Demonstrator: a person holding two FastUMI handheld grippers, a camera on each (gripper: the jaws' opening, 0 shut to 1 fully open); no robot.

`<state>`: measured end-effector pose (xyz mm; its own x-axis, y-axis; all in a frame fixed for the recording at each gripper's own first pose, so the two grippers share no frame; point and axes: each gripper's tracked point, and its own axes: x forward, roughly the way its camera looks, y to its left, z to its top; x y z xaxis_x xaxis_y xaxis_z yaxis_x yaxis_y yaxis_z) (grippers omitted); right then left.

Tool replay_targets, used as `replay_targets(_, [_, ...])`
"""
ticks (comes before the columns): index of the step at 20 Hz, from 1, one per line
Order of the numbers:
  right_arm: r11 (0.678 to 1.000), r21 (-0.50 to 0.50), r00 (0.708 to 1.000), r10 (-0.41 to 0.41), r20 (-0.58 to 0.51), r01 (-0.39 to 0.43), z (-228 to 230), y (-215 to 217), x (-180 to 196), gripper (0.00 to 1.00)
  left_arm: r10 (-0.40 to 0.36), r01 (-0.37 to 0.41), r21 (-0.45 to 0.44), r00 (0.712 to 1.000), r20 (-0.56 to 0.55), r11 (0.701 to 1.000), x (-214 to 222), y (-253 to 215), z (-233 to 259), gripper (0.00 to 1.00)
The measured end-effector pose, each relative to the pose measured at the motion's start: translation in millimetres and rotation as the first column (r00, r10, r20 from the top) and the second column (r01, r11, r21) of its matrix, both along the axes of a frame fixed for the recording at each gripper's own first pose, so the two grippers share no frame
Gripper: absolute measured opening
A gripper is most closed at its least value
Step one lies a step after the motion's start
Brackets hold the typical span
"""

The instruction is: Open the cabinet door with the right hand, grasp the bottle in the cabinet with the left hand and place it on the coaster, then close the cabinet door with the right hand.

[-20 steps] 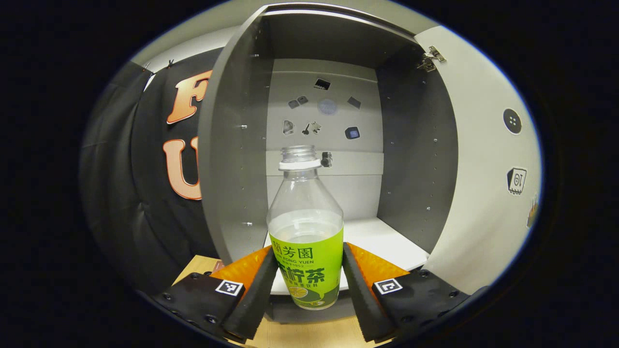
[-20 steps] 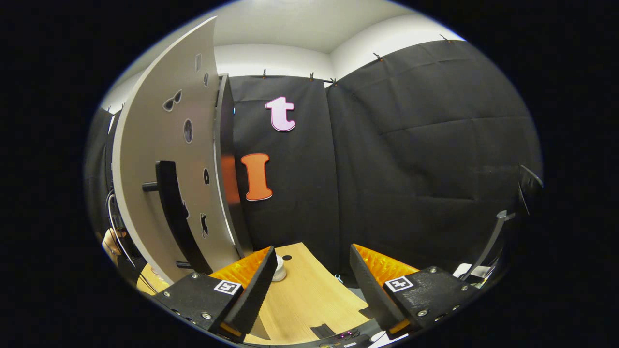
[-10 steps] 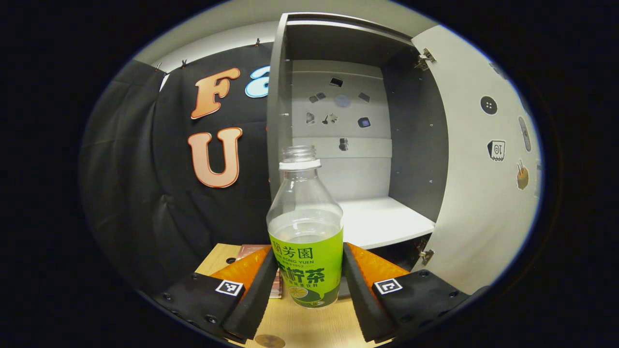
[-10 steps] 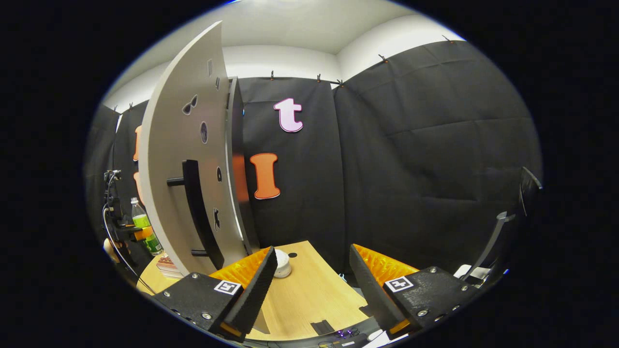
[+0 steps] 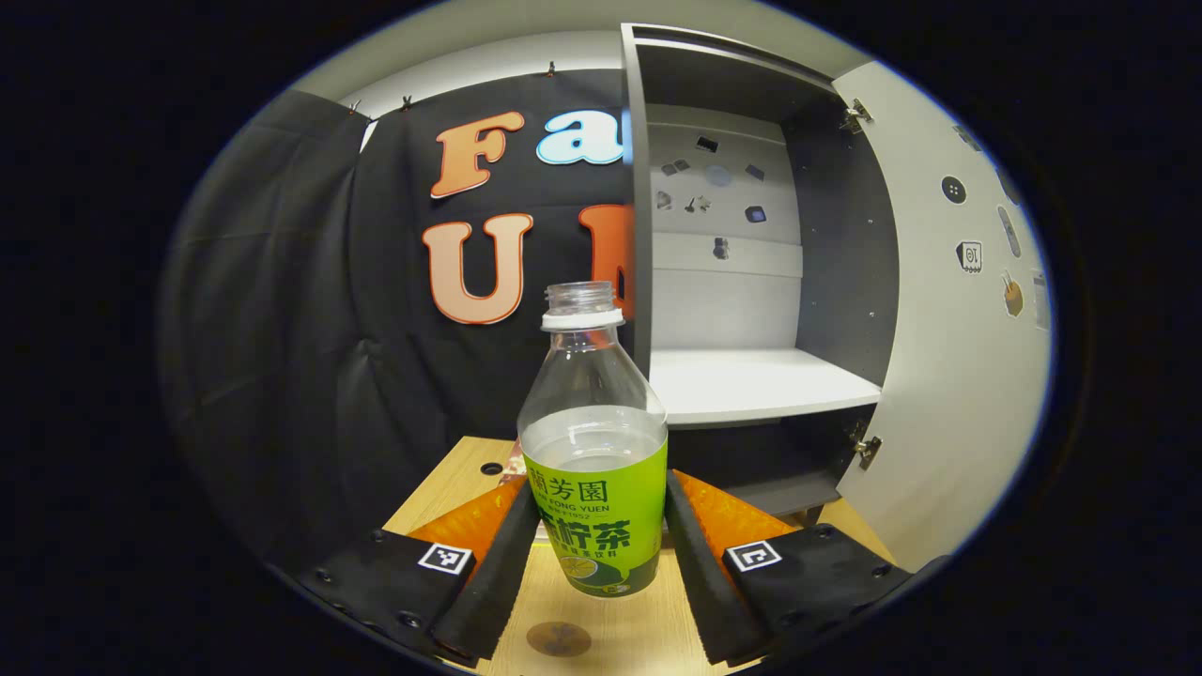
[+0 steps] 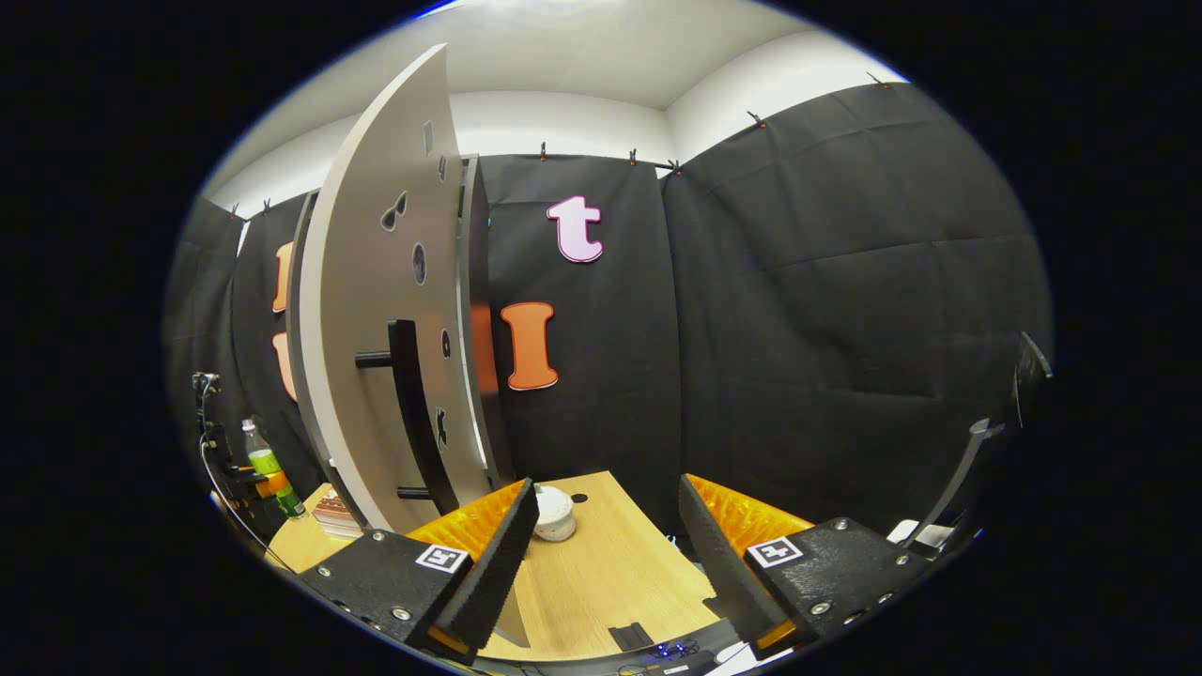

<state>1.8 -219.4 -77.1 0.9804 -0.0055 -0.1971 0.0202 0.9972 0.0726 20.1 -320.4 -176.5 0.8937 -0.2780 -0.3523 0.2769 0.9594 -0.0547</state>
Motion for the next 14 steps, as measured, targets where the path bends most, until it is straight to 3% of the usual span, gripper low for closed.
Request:
replay_targets(8, [1.000, -0.001, 1.000, 0.011, -0.021, -0.011, -2.4, 9.9, -3.2, 0.93, 0.073, -0.071, 0.057, 0.997, -0.040, 0.996, -20.9, 57.8, -89.4, 0.84])
replay_targets(14, [1.000, -0.001, 0.999, -0.020, -0.029, 0.020, -3.0, 3.7, -10.5, 0.93, 0.072, -0.067, 0.065, 0.994, -0.080, 0.996, -31.7, 68.2, -156.6, 0.84])
